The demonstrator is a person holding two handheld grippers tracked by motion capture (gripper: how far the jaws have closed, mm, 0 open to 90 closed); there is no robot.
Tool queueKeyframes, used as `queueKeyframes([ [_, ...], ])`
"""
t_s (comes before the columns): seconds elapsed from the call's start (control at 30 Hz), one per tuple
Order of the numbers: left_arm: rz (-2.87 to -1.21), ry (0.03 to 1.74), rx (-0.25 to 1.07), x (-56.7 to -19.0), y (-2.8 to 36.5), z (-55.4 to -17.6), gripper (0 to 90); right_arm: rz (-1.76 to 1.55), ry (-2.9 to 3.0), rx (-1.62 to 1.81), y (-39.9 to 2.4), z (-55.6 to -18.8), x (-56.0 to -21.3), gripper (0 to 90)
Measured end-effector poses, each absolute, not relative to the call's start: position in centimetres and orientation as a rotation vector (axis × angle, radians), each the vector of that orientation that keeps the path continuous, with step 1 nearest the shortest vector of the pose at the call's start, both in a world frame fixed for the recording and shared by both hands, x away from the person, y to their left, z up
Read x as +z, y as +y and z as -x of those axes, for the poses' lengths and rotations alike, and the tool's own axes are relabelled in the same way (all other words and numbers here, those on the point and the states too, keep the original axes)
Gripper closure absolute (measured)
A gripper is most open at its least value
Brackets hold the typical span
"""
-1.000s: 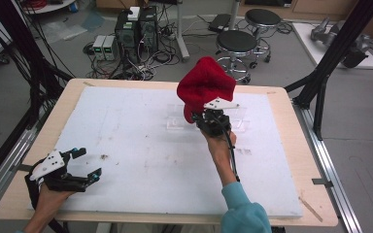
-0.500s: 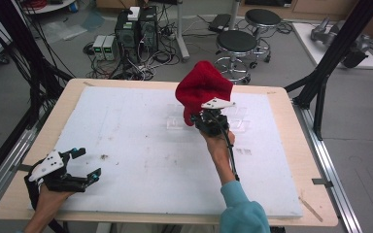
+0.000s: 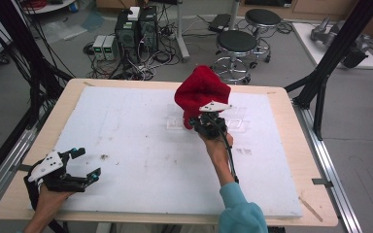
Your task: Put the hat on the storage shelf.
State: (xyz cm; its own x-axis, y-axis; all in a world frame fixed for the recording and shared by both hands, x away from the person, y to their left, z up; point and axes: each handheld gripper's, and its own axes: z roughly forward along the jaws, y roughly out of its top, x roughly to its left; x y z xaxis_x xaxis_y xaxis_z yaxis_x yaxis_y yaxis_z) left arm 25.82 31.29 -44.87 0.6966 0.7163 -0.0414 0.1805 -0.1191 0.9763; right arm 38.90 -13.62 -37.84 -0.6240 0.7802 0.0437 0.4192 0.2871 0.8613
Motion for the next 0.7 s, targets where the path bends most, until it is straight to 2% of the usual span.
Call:
queueKeyframes([
  [0.17, -1.66, 0.737, 0.535, -44.9, 31.3, -25.8, 2.0, -1.059, 2.168, 1.271, -13.7, -38.8, -37.9, 80.3],
  [0.3, -1.656, 0.742, 0.534, -44.9, 31.4, -25.8, 2.0, -1.035, 2.145, 1.278, -14.1, -38.2, -37.7, 56.1],
  [0.33, -1.654, 0.741, 0.535, -44.9, 31.4, -25.8, 2.0, -1.035, 2.145, 1.278, -14.1, -38.2, -37.7, 56.1],
  [0.43, -1.65, 0.738, 0.535, -44.9, 31.4, -25.8, 2.0, -1.039, 2.141, 1.304, -14.5, -37.4, -37.3, 39.5],
  [0.5, -1.65, 0.737, 0.537, -44.9, 31.4, -25.8, 2.0, -1.02, 2.138, 1.331, -15.1, -36.5, -36.6, 31.6],
  [0.57, -1.65, 0.736, 0.536, -44.9, 31.4, -25.8, 2.0, -1.02, 2.134, 1.335, -15.3, -36.0, -36.2, 30.0],
  [0.7, -1.643, 0.74, 0.536, -44.9, 31.5, -25.8, 2.0, -1.029, 2.123, 1.345, -16.2, -34.5, -35.5, 21.3],
])
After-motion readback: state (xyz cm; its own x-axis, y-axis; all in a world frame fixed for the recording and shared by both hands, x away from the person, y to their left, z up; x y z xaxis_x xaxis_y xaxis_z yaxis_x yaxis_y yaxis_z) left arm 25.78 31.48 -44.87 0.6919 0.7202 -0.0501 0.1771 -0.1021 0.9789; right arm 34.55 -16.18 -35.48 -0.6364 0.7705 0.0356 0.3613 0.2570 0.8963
